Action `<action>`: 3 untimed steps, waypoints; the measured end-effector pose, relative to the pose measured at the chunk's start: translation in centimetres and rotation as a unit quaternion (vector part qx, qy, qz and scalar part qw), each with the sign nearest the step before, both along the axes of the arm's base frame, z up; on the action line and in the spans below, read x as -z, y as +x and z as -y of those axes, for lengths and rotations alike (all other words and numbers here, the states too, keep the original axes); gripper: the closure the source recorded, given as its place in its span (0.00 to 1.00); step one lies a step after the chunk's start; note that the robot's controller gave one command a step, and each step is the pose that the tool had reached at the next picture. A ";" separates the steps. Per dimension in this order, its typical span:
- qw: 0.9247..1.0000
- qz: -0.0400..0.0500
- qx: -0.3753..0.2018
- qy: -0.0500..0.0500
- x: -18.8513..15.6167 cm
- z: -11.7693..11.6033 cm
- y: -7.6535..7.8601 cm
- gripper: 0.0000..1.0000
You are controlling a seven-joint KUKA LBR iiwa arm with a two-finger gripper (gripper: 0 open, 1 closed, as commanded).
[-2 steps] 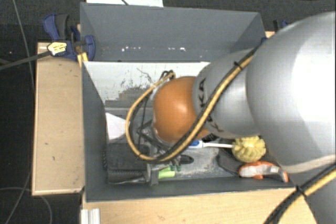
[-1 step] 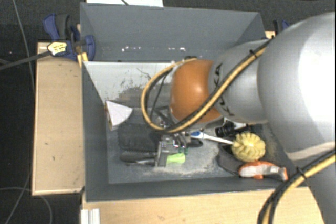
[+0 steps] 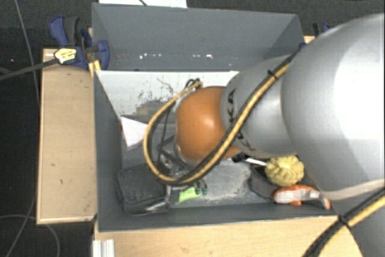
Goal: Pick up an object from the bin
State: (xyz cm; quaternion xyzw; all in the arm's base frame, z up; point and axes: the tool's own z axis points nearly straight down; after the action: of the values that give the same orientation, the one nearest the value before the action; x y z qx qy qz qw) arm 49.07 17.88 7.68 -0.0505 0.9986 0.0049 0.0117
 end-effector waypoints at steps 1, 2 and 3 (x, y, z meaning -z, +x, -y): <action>1.000 0.000 0.000 0.000 0.0 0.0 0.0 1.00; 1.000 0.000 0.001 0.000 -0.1 0.0 0.0 1.00; 1.000 -0.002 0.002 -0.001 -0.7 0.1 -0.1 1.00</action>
Offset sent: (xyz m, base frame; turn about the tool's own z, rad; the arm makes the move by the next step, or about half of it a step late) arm 0.0002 0.0000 0.0123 0.0002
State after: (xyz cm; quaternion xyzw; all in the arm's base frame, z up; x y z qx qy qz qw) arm 48.92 17.81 8.37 -0.0485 0.9988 0.0043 0.0094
